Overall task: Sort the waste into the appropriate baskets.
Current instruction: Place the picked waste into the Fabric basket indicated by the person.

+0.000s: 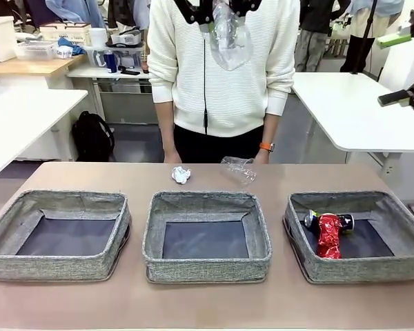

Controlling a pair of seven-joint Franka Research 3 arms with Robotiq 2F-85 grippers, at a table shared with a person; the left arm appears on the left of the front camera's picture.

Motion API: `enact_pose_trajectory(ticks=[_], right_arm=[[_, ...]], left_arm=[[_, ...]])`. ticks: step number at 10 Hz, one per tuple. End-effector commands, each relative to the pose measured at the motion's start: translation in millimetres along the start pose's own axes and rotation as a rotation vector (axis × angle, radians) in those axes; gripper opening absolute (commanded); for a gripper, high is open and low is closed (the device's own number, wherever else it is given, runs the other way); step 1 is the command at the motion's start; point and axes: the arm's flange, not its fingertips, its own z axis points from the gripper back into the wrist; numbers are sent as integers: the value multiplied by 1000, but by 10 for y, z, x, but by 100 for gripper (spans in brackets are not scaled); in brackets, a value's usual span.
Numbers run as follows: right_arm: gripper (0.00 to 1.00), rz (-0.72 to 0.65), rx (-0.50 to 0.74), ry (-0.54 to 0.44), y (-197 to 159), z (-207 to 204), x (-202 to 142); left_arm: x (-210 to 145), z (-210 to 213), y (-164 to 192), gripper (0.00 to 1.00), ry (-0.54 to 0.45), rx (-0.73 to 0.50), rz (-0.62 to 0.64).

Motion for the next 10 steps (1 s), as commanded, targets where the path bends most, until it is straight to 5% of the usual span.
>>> enact_pose_trajectory(ticks=[1, 10], right_arm=[[100, 14, 17, 5, 21, 32, 25], [100, 14, 17, 5, 21, 32, 25]], left_arm=[[-47, -13, 51, 22, -22, 18, 24], [-47, -13, 51, 22, -22, 18, 24]])
